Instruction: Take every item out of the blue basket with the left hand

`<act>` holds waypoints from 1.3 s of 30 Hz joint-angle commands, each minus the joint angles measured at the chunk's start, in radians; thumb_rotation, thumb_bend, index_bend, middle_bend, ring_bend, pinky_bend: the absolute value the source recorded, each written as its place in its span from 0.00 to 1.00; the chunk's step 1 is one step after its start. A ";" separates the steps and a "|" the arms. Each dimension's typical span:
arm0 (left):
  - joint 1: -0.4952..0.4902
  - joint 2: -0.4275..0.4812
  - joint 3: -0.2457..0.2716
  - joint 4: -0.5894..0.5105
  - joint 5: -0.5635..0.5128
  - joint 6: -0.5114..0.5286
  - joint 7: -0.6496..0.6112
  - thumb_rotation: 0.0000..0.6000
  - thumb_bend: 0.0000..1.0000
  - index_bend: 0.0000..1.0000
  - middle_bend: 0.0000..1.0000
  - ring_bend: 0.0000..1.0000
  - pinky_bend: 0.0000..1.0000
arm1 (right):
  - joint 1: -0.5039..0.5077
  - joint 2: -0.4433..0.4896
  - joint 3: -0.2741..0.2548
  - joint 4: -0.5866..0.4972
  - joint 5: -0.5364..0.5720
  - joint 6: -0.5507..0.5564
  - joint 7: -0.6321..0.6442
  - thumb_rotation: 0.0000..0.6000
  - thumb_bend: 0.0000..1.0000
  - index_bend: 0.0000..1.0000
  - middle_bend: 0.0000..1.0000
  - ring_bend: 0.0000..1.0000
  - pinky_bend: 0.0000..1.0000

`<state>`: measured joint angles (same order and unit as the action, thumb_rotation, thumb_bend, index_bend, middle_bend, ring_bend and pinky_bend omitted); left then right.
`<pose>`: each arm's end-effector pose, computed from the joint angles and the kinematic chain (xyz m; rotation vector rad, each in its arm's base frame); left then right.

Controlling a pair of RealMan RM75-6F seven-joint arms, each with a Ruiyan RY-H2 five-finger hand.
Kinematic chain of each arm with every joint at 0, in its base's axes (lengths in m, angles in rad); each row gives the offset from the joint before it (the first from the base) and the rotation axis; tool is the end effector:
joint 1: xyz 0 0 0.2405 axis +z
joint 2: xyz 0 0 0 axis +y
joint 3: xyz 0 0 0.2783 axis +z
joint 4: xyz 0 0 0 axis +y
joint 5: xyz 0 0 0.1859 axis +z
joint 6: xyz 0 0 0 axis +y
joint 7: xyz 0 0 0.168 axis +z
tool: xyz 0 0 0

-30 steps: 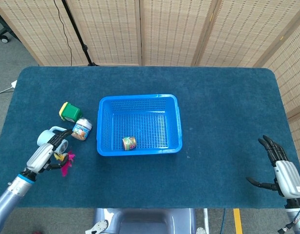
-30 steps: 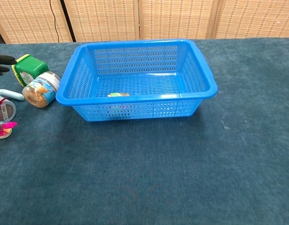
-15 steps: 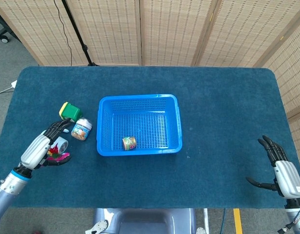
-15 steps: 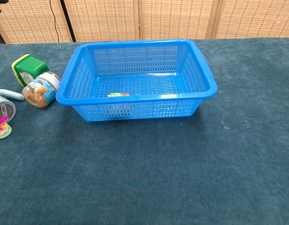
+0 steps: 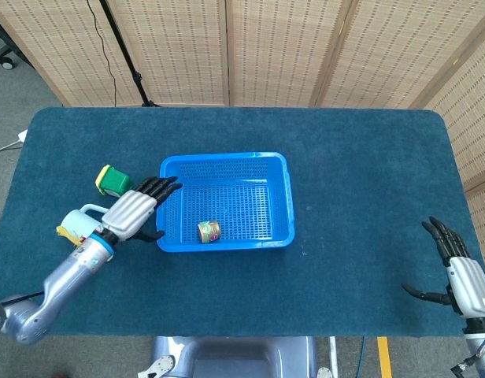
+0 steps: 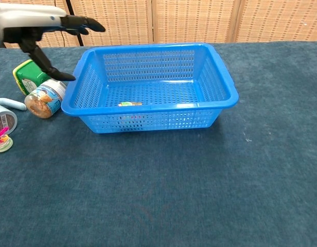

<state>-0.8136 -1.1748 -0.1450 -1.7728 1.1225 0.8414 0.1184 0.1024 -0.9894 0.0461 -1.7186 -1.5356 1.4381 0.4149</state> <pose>-0.1343 0.3684 0.0840 -1.9795 -1.0662 -0.9575 -0.3014 -0.2077 0.2135 1.2977 -1.2242 1.1924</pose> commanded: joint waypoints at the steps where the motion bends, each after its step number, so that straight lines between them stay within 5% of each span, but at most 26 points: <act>1: -0.194 -0.168 -0.036 0.069 -0.316 -0.099 0.224 1.00 0.24 0.00 0.00 0.00 0.00 | 0.004 -0.001 0.002 0.008 0.008 -0.011 0.006 1.00 0.00 0.00 0.00 0.00 0.00; 16: -0.453 -0.286 0.048 0.128 -0.813 -0.045 0.526 1.00 0.20 0.00 0.00 0.00 0.00 | 0.040 -0.031 0.019 0.044 0.087 -0.103 -0.023 1.00 0.00 0.00 0.00 0.00 0.00; 25: -0.512 -0.353 0.082 0.202 -0.908 -0.044 0.583 1.00 0.20 0.00 0.00 0.00 0.00 | 0.049 -0.041 0.026 0.049 0.112 -0.128 -0.037 1.00 0.00 0.00 0.00 0.00 0.00; 31: -0.529 -0.368 0.077 0.230 -0.921 -0.058 0.581 1.00 0.07 0.00 0.00 0.00 0.00 | 0.051 -0.044 0.028 0.052 0.119 -0.137 -0.041 1.00 0.00 0.00 0.00 0.00 0.00; 39: -0.560 -0.358 0.096 0.250 -0.931 -0.095 0.601 1.00 0.06 0.00 0.00 0.00 0.00 | 0.055 -0.049 0.028 0.054 0.121 -0.148 -0.049 1.00 0.00 0.00 0.00 0.00 0.00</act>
<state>-1.3680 -1.5313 -0.0545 -1.5259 0.1986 0.7501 0.7151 0.1574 -1.0380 0.0736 -1.6650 -1.4143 1.2903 0.3659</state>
